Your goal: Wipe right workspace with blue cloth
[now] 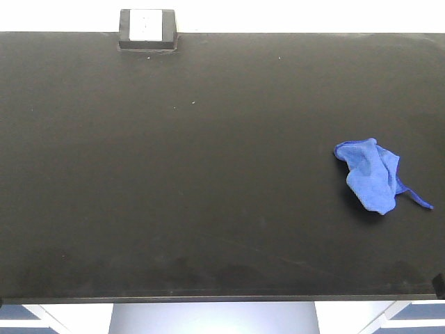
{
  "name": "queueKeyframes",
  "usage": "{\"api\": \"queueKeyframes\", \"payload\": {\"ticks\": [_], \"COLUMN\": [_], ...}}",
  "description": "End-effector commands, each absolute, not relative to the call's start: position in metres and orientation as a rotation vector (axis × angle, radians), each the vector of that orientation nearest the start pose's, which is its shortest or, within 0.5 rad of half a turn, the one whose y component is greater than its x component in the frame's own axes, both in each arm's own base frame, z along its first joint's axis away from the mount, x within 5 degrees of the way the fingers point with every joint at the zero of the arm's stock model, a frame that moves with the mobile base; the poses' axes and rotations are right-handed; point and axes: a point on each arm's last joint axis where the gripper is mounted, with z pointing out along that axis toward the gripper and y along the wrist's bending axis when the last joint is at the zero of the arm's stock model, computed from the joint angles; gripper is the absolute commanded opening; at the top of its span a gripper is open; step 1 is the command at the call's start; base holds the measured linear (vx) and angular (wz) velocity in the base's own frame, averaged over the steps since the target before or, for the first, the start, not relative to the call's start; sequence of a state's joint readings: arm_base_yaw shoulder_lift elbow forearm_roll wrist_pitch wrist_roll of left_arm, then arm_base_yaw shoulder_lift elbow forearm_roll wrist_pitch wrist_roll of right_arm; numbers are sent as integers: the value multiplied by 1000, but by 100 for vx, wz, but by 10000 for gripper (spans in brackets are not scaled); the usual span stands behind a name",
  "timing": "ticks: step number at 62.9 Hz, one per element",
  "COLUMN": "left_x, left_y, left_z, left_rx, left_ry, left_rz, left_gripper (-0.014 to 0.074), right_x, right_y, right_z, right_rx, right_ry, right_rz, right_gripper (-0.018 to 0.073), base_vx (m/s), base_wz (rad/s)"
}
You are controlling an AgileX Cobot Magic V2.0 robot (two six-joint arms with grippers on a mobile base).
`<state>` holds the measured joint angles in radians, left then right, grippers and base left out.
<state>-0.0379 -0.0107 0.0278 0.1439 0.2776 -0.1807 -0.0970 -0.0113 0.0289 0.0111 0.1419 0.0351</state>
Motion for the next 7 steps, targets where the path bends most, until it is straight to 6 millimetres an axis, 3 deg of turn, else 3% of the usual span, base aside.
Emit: {"api": "queueKeyframes", "payload": {"ticks": [1, 7], "left_x": [56, 56], "left_y": [0, 0], "left_z": [177, 177], "left_rx": [-25, -25], "left_ry": [1712, 1712], "left_rz": [-42, -42], "left_gripper": [-6, -6], "right_x": [57, 57], "right_y": [-6, -6], "right_z": [192, 192], "right_rx": [109, 109], "right_ry": [1572, 1572], "right_rz": [-46, -46], "right_gripper": [-8, -8], "base_vx": [0, 0], "base_wz": [0, 0]}}
